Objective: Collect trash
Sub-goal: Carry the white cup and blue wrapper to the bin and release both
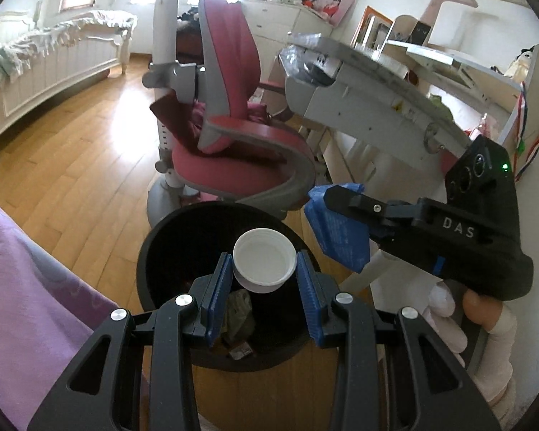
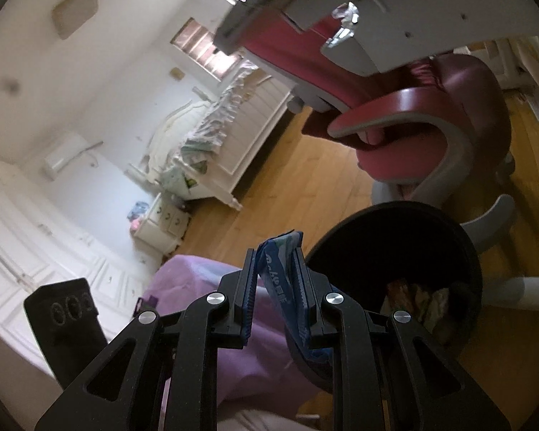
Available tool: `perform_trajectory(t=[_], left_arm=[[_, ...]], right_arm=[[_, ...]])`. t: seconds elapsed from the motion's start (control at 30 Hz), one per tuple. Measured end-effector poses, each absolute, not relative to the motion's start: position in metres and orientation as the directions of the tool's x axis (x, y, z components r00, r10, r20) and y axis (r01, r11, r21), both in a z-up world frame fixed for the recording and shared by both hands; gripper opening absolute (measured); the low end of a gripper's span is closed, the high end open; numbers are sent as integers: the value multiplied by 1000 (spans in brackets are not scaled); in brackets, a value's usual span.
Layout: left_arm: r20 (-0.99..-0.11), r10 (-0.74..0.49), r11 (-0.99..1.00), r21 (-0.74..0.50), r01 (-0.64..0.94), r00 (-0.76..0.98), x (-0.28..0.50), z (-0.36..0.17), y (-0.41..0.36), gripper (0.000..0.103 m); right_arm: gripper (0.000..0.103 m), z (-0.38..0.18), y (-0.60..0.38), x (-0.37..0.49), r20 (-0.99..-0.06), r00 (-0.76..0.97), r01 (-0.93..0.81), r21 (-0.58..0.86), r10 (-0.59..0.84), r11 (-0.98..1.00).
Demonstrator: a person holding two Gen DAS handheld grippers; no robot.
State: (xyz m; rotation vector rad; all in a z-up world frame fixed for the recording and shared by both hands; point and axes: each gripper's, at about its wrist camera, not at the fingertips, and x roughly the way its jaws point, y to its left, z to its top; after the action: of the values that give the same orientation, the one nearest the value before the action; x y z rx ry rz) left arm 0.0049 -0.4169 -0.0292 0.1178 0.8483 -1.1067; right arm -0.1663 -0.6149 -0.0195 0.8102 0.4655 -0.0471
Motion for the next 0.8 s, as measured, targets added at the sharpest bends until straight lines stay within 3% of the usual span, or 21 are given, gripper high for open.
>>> perform_trajectory(t=[0.3,0.37,0.4,0.43,0.47,0.5,0.8], left_arm=[[-686,-714,455,-301,838,141,7,-43,-447,38],[-699,-695,463,-260,847,165,6,-43,-453,40],[-703,-688,464,-238,853,177,4,-42,-456,51],[-700,-688,461,-222,859,189,2,-40,-456,58],[-693,-693,462,-213,861,200,1,-37,-454,74],[-681,-701,465,-207,861,214,-1,-34,-451,80],[-653,-710,518,-233,823,263,5,-17,-408,80]], right_arm=[[23,-34,-622,-159,-440,889,248,695,125,675],[38,-33,-623,-159,-455,885,277,688,102,671],[61,-34,-626,-159,-467,881,301,685,82,664],[77,-33,-628,-161,-466,883,321,687,57,652],[78,-33,-629,-164,-457,888,326,691,40,646],[78,-32,-631,-167,-445,895,323,693,30,644],[78,-35,-612,-156,-465,882,306,684,73,663]])
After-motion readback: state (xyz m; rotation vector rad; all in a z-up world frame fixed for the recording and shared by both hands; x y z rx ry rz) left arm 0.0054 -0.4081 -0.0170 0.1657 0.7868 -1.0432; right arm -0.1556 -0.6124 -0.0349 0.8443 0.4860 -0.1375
